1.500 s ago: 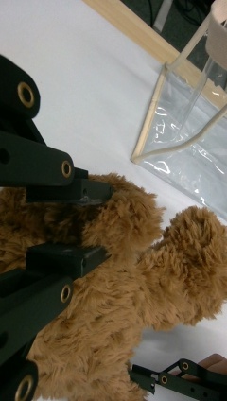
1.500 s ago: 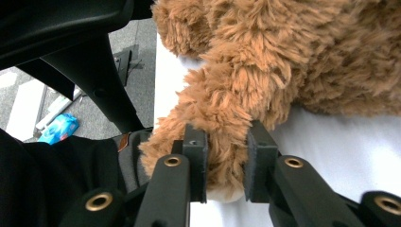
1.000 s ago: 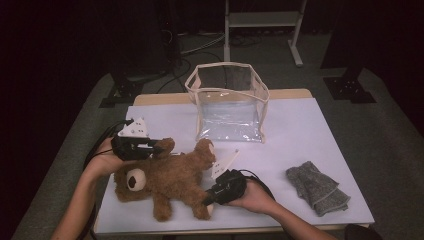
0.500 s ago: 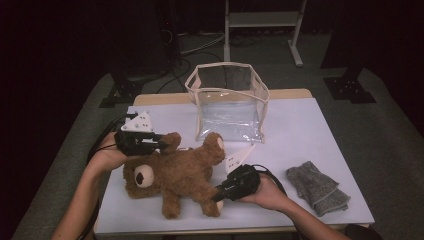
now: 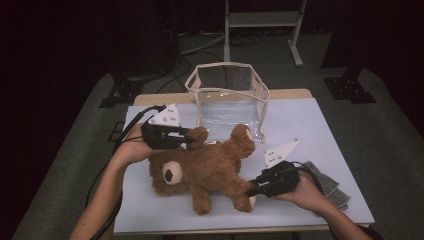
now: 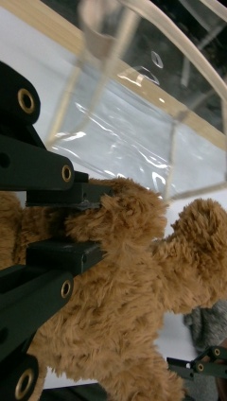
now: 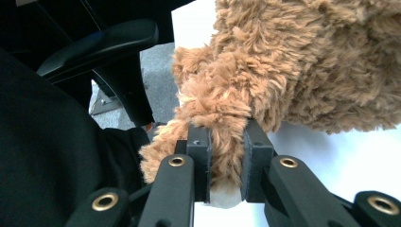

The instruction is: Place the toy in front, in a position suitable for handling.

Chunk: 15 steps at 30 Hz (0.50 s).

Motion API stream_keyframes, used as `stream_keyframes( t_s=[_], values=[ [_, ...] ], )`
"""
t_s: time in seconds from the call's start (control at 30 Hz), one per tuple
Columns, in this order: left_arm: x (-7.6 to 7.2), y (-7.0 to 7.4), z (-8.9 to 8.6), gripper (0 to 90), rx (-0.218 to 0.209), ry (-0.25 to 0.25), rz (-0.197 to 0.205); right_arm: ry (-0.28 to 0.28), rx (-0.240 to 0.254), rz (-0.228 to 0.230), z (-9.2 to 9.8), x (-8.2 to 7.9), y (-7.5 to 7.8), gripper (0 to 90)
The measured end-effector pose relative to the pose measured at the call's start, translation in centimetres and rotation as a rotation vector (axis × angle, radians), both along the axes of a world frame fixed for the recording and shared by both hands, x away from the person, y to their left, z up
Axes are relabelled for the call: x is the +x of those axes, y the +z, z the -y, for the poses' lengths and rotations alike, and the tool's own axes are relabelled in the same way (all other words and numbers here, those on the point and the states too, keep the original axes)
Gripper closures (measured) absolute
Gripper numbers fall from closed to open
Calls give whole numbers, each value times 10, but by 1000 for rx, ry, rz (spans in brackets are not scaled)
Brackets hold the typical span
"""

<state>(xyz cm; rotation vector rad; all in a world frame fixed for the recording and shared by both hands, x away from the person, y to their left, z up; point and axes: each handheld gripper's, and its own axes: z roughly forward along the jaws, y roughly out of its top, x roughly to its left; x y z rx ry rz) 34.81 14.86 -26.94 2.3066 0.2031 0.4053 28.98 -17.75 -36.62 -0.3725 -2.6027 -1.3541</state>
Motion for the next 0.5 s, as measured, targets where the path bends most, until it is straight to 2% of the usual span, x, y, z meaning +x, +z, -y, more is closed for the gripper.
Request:
stream_keyframes(
  t_s=[0.07, 0.1, 0.13, 0.17, 0.4, 0.5],
  values=[
    [1, -1, 13, 761, 0, -14, -2, -20, 6, -2, 18, -3, -1, 768],
    [2, -2, 20, 761, 1, -23, 0, -20, 6, -2, 18, -3, -1, 768],
    [3, -3, 32, 761, 7, -42, -5, -33, 17, -9, 29, -4, -4, 768],
    [3, -3, 32, 761, 7, -42, -5, -33, 17, -9, 29, -4, -4, 768],
    [7, -8, 68, 760, 40, -102, -18, -94, 15, -50, 67, -11, -17, 767],
    [7, -11, 80, 760, 47, -123, -25, -111, 13, -60, 75, -13, -20, 766]
  ],
)
